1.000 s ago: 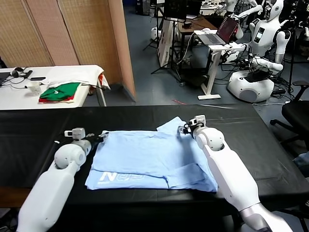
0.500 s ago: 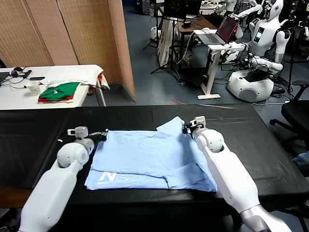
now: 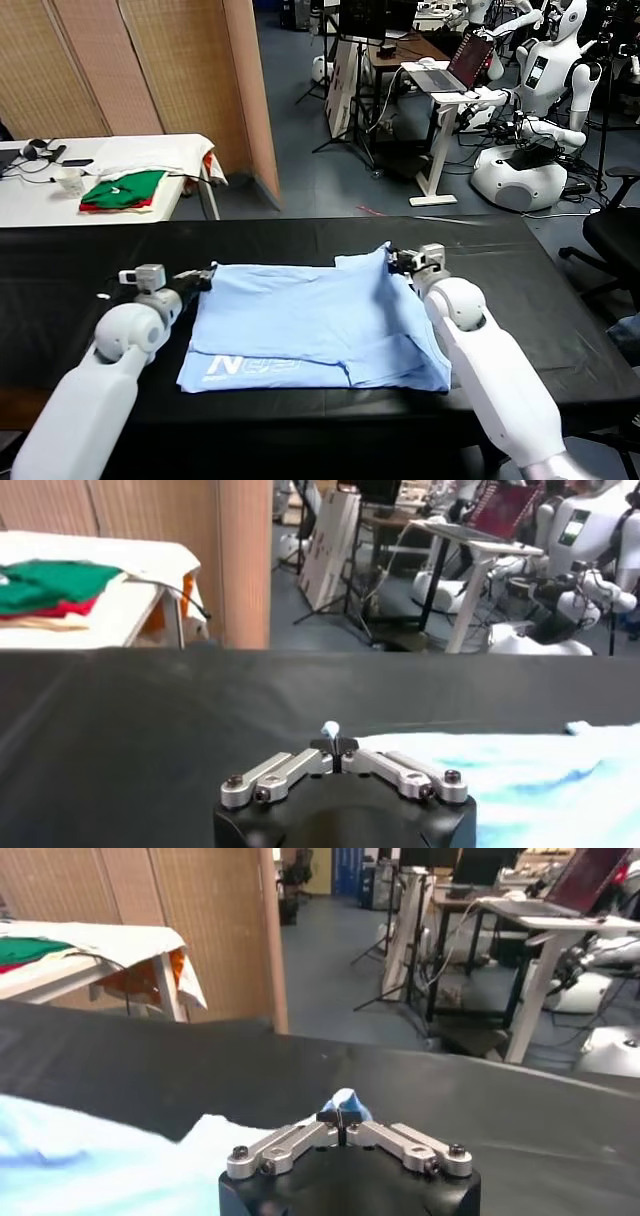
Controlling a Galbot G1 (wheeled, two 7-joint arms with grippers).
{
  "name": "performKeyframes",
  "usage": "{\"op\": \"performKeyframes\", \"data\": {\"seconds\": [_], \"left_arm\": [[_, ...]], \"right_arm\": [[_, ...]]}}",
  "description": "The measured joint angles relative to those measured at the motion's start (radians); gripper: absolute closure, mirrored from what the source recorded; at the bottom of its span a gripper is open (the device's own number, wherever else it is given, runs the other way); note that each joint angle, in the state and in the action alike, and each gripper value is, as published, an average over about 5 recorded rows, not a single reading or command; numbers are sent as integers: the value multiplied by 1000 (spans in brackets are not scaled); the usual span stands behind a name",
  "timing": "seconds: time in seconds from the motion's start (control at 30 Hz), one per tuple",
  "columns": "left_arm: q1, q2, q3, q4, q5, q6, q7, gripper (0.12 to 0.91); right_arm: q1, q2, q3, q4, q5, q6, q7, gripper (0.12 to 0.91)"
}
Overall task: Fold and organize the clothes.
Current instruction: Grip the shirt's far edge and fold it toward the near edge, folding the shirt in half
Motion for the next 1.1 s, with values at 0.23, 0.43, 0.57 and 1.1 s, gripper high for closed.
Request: {"op": "performKeyframes", "data": {"seconds": [0.23,0.43,0.57,1.1], "left_arm": [[77,13,-51,-62,35,-1,1,879],[139,12,-80,-119,54,16,2,879],[183,8,-89,-147,73,23,2,879],[364,-47,-136,-228,195,36,-4,879]], "right_arm": [[-83,-58,35,110,1,-37,7,884],[-185,-101,63,221,-22,-64,16,884],[-267,-122,67,290,-39,-85,30,884],[-457,-134,98,416,-76,-148,64,884]]}}
